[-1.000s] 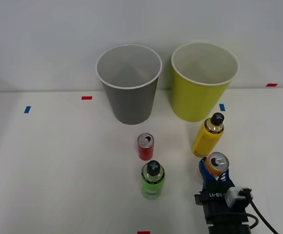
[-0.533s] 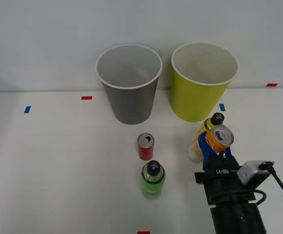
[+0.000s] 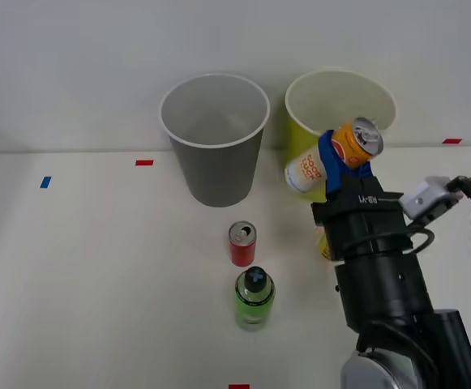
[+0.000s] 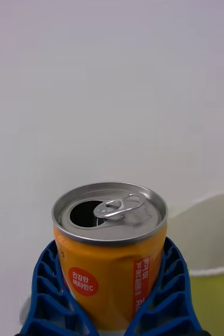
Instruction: Put cans in the gray bin, plastic bottles in the light green bin
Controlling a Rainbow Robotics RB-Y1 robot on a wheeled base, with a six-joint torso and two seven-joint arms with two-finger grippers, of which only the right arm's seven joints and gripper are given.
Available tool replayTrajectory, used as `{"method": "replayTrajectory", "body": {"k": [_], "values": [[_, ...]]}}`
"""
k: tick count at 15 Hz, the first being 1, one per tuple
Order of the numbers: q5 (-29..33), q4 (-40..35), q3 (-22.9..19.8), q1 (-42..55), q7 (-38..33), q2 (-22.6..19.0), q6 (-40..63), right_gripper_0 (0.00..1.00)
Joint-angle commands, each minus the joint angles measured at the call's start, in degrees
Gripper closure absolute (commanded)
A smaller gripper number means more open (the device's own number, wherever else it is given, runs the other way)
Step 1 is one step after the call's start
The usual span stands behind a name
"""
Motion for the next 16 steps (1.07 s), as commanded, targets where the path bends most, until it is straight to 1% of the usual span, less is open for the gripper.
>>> {"method": "replayTrajectory", "body": {"k": [1, 2, 4, 6, 11, 14, 16], "values": [[-0.05, 0.00, -0.35, -7.11, 0.06, 2.34, 7.26, 1.00], [-0.05, 0.00, -0.79, -9.31, -0.11, 2.69, 10.25, 1.00], [-0.14, 0.09, -3.07, -14.85, -0.55, 4.05, 17.55, 1.00], [0.04, 2.81, -5.45, -20.47, -0.90, 4.05, 22.38, 1.00], [0.21, 18.37, -9.40, -34.36, -0.37, 4.05, 21.85, 1.00], [1.00, 27.68, -10.28, -42.88, 0.42, 4.05, 21.85, 1.00], [1.88, 32.34, -10.63, -46.93, 1.12, 4.05, 21.94, 1.00]]}}
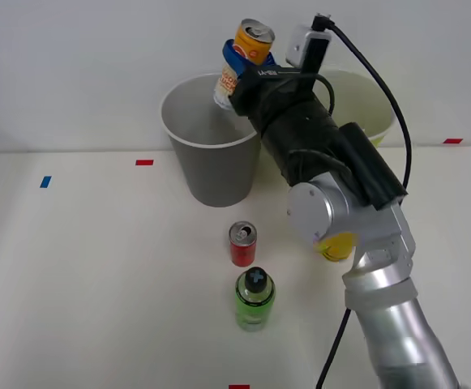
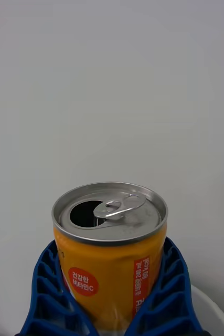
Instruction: Put cans in the gray bin, plastic bottles in the light green bin
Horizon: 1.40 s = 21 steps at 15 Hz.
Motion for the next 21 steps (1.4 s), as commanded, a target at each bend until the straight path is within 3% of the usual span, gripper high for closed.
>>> {"method": "replayTrajectory", "body": {"k": [1, 5, 16, 17, 18, 19, 20, 21], "values": [[1.46, 6.83, -0.70, -5.68, 1.11, 0.00, 0.07, 1.00], [2.86, 11.31, -2.63, -9.37, 1.63, 0.00, 0.07, 1.00], [1.37, 11.31, -2.46, -9.72, 1.11, 0.00, 0.07, 1.00], [1.19, 11.31, -2.46, -9.72, 1.02, 0.00, 0.07, 0.93], [1.28, 11.31, -2.37, -9.72, 0.93, 0.00, 0.07, 0.64], [1.28, 11.31, -2.37, -9.72, 1.02, 0.00, -0.02, 0.24], [1.28, 11.31, -2.19, -9.72, 0.93, 0.00, -0.02, 0.00], [1.19, 11.31, -2.19, -9.72, 1.02, 0.00, 0.07, 0.00]]}}
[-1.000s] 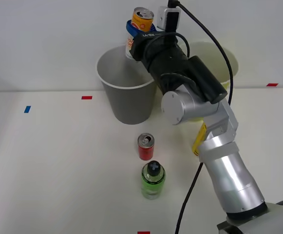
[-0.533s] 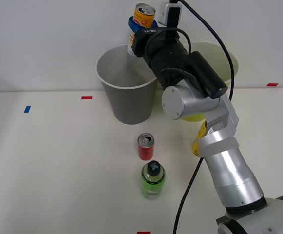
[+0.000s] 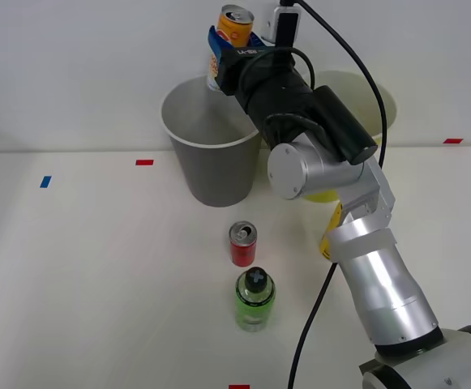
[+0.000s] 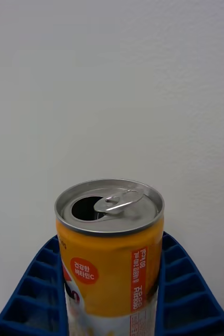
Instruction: Put cans in the gray bin, plastic bottles in the light green bin
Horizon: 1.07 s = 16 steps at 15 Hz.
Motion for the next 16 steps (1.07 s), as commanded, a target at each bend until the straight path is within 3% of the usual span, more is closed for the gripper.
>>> {"method": "replayTrajectory", "body": {"k": [1, 16], "values": [[-0.18, 0.00, 0.23, 0.00, -0.07, 0.00, -0.05, 0.00], [-2.47, -0.53, -0.03, 0.09, 0.64, 0.00, -2.86, 0.00]]}}
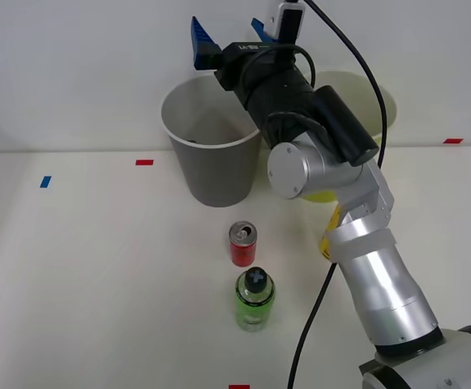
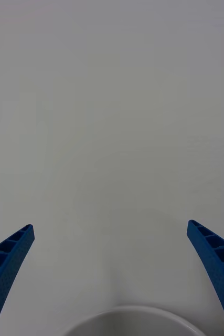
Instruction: Put cans in the gray bin, plastic bottles in the light green bin
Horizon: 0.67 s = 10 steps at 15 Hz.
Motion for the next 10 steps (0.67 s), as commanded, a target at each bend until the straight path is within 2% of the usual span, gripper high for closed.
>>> {"method": "replayTrajectory", "body": {"k": [1, 4, 7, 8, 10], "values": [[-0.18, -0.30, -0.26, 0.05, 0.14, 0.00, -1.13, 0.00], [-2.20, -2.23, -0.87, 0.05, 0.14, 0.00, -1.13, 0.00], [-6.94, -6.01, -1.23, 0.84, 0.14, 0.00, -0.87, 0.00], [-6.94, -8.82, -1.40, 2.16, 0.14, 0.00, 2.21, 0.00], [-6.68, -19.98, -2.72, 7.70, -0.04, 0.00, 14.25, 0.00]]}}
